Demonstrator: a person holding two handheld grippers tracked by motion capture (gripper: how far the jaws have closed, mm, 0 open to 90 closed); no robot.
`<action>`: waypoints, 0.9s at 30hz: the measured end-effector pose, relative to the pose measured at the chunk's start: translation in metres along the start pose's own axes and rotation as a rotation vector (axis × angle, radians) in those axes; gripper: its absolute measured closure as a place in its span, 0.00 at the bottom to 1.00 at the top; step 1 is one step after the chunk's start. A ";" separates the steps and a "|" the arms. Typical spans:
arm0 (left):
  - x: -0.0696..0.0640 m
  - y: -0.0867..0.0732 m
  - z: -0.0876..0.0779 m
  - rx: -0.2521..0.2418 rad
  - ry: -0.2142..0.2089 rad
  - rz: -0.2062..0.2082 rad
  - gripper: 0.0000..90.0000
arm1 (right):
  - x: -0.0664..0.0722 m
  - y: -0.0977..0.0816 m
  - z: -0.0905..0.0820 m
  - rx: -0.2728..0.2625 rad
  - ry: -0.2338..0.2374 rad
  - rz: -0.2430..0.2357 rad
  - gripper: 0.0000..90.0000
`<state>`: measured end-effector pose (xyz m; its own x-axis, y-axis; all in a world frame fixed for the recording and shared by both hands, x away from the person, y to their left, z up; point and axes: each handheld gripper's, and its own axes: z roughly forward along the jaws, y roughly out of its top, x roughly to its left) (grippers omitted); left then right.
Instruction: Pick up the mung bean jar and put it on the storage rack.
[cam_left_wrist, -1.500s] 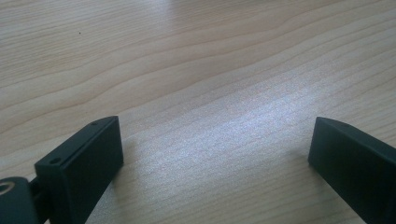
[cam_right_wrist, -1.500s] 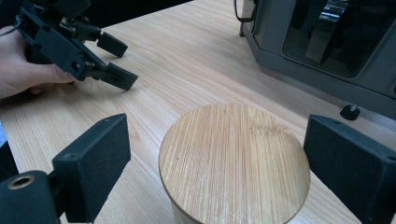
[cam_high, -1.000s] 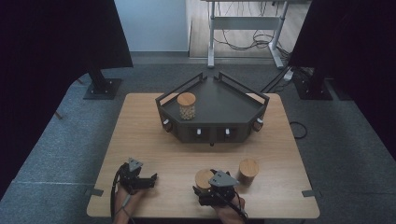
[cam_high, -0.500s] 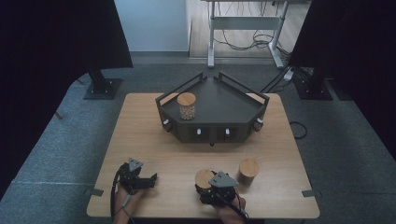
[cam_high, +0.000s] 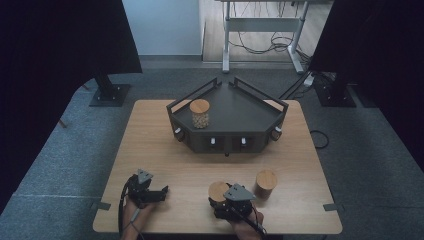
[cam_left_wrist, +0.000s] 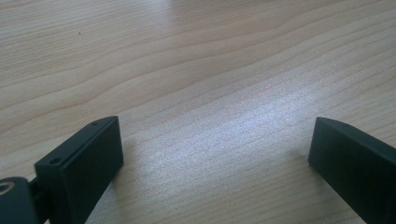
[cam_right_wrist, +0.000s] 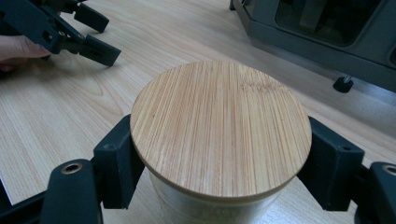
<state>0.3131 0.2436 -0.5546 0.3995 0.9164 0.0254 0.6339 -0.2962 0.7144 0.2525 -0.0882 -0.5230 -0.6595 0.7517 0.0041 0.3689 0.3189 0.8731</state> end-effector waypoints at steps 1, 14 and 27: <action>0.000 0.000 0.000 0.000 0.000 0.000 0.03 | 0.000 0.001 -0.001 -0.002 -0.001 0.002 0.27; 0.000 0.000 0.000 0.000 0.000 0.000 0.03 | -0.004 0.011 -0.009 -0.007 -0.003 0.025 0.27; 0.000 0.000 0.000 -0.002 0.000 -0.002 0.03 | -0.007 0.020 -0.016 -0.030 -0.007 0.023 0.27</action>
<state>0.3131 0.2434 -0.5547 0.3983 0.9170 0.0237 0.6335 -0.2936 0.7158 0.2542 -0.0962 -0.4977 -0.6463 0.7628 0.0214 0.3643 0.2839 0.8869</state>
